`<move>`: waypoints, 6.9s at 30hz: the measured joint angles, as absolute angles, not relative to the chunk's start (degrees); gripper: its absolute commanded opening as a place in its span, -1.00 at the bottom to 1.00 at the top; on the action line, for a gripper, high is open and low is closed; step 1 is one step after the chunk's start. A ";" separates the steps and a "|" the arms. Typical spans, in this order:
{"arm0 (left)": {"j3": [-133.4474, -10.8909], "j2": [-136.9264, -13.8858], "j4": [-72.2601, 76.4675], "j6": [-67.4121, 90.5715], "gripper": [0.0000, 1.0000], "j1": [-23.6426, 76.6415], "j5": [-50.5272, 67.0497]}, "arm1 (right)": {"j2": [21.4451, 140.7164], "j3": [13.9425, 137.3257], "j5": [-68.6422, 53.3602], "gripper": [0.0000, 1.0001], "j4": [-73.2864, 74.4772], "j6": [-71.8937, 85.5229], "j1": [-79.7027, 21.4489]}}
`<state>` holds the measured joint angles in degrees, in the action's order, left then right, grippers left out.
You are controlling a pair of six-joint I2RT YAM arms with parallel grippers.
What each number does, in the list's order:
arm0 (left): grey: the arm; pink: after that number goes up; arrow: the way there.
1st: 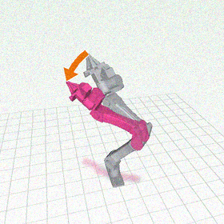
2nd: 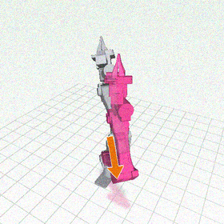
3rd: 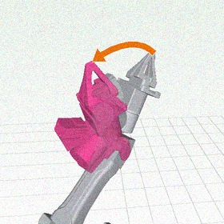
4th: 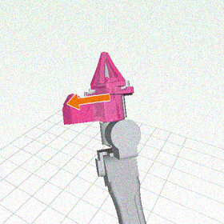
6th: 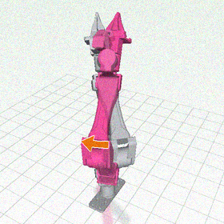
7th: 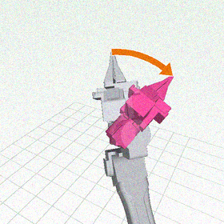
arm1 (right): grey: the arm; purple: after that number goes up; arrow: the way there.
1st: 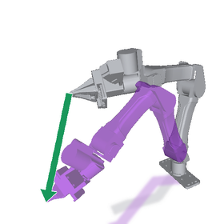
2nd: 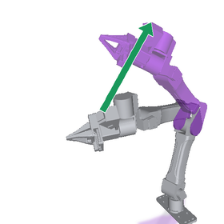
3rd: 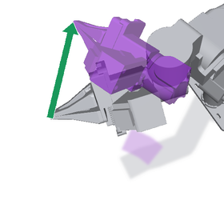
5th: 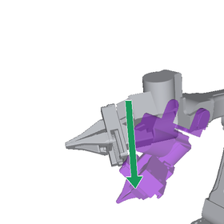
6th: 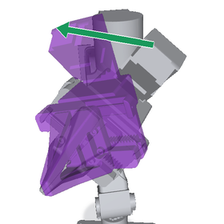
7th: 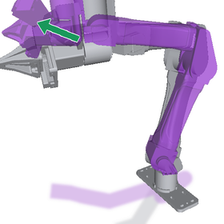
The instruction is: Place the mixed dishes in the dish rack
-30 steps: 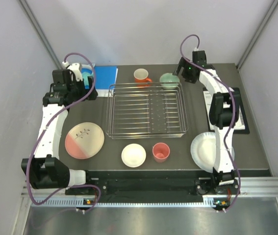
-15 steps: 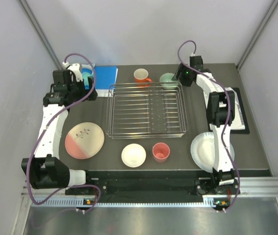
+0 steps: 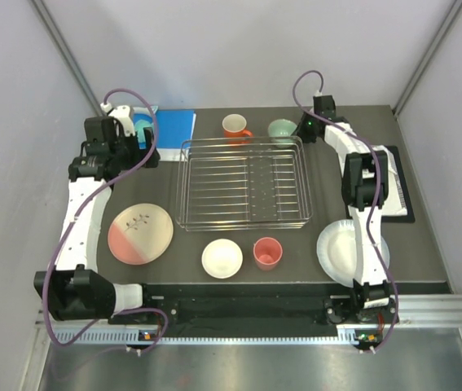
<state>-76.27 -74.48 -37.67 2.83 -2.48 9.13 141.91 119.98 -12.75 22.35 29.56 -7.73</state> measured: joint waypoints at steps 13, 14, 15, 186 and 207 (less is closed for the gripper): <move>-76.27 -70.65 -38.96 2.79 0.98 -2.48 9.15 | 126.78 115.96 6.96 -1.00 30.37 21.50 -8.27; -76.27 -70.15 -39.33 2.79 0.98 -2.48 9.15 | 123.66 115.31 9.96 -1.00 31.05 20.27 -8.51; -76.29 -69.58 -39.72 2.79 0.98 -2.48 9.15 | 120.84 114.65 12.19 -1.00 31.38 19.42 -8.80; -69.93 -51.86 -46.24 -4.40 0.98 -2.48 5.08 | 106.96 82.59 22.68 0.25 40.97 20.58 -80.12; -69.52 -51.88 -46.13 -4.67 0.98 -2.48 5.06 | 102.45 70.57 12.34 0.25 33.34 23.90 -70.46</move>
